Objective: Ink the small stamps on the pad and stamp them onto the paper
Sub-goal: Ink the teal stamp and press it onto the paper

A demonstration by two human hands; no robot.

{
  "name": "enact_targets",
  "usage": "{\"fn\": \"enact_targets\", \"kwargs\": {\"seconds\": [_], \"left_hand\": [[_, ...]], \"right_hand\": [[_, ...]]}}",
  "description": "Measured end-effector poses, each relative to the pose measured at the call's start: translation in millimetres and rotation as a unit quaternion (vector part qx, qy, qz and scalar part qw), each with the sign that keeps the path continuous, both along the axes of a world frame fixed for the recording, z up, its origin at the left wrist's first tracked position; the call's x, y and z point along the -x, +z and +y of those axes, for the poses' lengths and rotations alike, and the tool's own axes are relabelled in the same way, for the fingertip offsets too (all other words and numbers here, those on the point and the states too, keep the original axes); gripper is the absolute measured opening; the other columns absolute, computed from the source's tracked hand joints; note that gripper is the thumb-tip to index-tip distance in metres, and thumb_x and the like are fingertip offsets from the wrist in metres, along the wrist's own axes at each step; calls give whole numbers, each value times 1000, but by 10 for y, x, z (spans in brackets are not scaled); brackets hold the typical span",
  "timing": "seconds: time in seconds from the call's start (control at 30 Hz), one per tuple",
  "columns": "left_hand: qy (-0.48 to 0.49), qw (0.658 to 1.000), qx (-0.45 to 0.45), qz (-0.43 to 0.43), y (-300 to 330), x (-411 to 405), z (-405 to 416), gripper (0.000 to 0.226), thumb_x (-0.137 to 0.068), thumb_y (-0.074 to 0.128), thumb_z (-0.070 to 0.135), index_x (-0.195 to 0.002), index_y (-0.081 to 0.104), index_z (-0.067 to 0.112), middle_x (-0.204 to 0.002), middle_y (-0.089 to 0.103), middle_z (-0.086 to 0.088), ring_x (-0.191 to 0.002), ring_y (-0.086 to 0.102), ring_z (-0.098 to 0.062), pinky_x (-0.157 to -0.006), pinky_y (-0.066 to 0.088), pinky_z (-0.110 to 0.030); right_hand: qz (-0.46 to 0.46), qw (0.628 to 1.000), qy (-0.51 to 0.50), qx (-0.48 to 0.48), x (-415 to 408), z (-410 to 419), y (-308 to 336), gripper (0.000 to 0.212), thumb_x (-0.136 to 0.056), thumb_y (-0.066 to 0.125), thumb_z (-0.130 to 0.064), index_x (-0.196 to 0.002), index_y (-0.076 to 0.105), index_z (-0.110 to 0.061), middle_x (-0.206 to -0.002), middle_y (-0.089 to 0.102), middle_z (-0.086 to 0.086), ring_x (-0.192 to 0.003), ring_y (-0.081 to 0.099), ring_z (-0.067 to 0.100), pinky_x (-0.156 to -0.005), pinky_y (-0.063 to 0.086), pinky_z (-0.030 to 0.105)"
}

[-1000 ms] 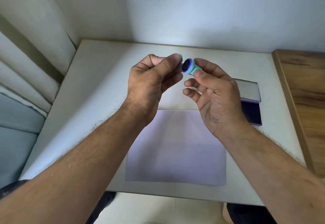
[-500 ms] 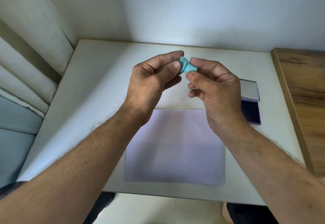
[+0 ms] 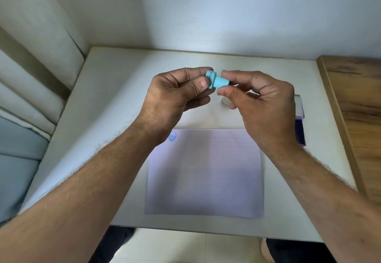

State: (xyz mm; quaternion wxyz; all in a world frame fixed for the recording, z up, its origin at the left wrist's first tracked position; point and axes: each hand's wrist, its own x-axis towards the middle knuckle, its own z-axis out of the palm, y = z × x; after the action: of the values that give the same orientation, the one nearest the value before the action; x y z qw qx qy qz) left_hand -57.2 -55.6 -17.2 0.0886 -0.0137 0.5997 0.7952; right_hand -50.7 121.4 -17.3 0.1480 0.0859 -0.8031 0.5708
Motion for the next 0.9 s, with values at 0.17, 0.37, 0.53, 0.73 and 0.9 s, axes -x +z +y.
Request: {"fn": "enact_targets", "kwargs": {"seconds": [0.17,0.37,0.53,0.73,0.9], "left_hand": [[7,1000,-7,19,1,14,-13,19,-86,70,6,-102,76,14,-99,77,-10,-98,72,-29,-81,57,-33],[11,997,8,73,14,18,-23,25,-83,71,-1,-100,76,16,-95,78,-5,-83,73,-20,-68,55,-21],[5,994,20,104,18,28,-34,28,-80,72,-5,-103,74,10,-97,77,-10,-76,71,-16,-63,50,-17],[11,992,41,119,27,26,-19,32,-73,75,-9,-101,71,6,-93,78,-10,-65,69,-9,-62,49,-14],[3,992,36,120,60,17,-38,47,-74,73,-11,-114,67,12,-101,77,-2,-98,72,-12,-64,51,-16]], "right_hand": [[-167,962,34,215,52,-33,88,12,-82,76,-9,-94,78,-12,-72,74,6,-55,64,18,-55,58,31],[-304,898,65,311,71,-28,143,22,-79,75,-23,-82,74,-2,-70,73,13,-57,66,19,-57,58,28],[-376,857,80,343,61,-44,200,36,-74,72,-35,-84,70,0,-65,70,8,-51,63,14,-52,56,22],[-364,869,76,327,120,-17,270,21,-85,72,-21,-87,74,0,-75,71,13,-59,64,18,-58,58,27],[-376,852,67,358,118,-92,276,24,-89,70,-19,-101,72,2,-81,70,14,-61,64,17,-61,58,27]]}}
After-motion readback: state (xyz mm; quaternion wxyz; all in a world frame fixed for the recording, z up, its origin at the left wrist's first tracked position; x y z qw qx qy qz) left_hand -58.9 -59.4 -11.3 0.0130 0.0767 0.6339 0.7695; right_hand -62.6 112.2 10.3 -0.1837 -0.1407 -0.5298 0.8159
